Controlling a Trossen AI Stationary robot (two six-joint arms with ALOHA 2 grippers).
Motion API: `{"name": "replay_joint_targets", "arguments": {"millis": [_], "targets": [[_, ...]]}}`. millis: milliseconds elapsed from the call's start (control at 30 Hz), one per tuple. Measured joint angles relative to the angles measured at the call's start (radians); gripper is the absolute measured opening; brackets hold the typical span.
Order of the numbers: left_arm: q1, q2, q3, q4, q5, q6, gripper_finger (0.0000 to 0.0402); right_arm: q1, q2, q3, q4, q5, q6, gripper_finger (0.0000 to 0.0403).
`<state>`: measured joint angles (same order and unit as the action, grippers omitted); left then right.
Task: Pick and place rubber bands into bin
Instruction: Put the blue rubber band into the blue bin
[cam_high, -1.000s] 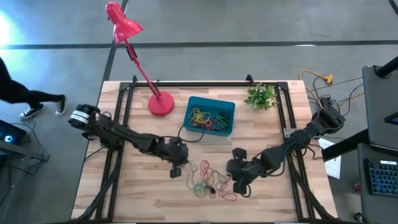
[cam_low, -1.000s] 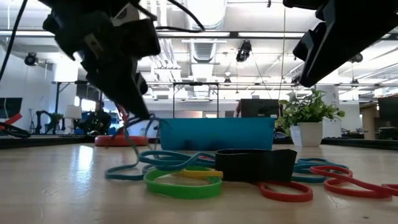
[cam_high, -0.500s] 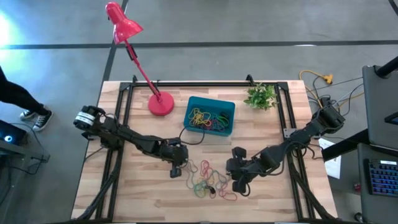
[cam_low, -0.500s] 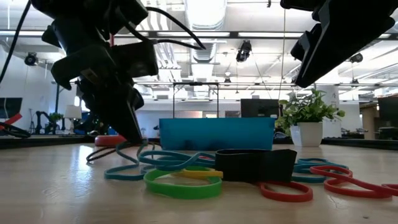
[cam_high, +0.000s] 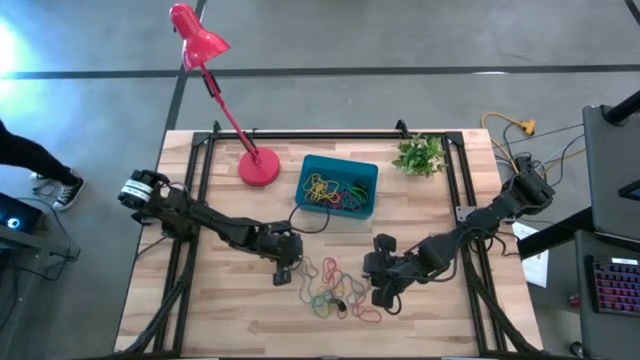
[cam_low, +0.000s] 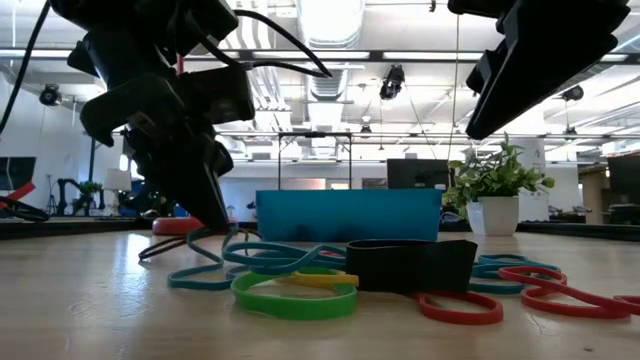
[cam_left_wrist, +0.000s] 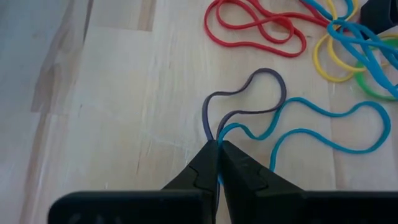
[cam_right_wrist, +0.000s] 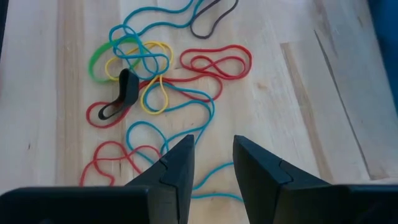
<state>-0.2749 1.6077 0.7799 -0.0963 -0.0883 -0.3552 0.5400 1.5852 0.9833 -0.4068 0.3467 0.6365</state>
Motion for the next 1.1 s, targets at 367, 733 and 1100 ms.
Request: {"name": "replay_joint_targets", "arguments": {"millis": [367,733,1100], "targets": [[0.000,0.000,-0.001,0.000,0.000,-0.002,0.0047,-0.005,0.000,0.000,0.000,0.023,-0.012,0.0100],[0.000,0.000,-0.001,-0.002,0.000,-0.005,0.0052,-0.005,0.000,0.000,0.000,0.023,-0.015,0.0100],[0.000,0.000,-0.001,-0.002,0.000,-0.005,0.0045,-0.005,0.000,-0.005,0.001,0.023,-0.015,0.0100]]}}
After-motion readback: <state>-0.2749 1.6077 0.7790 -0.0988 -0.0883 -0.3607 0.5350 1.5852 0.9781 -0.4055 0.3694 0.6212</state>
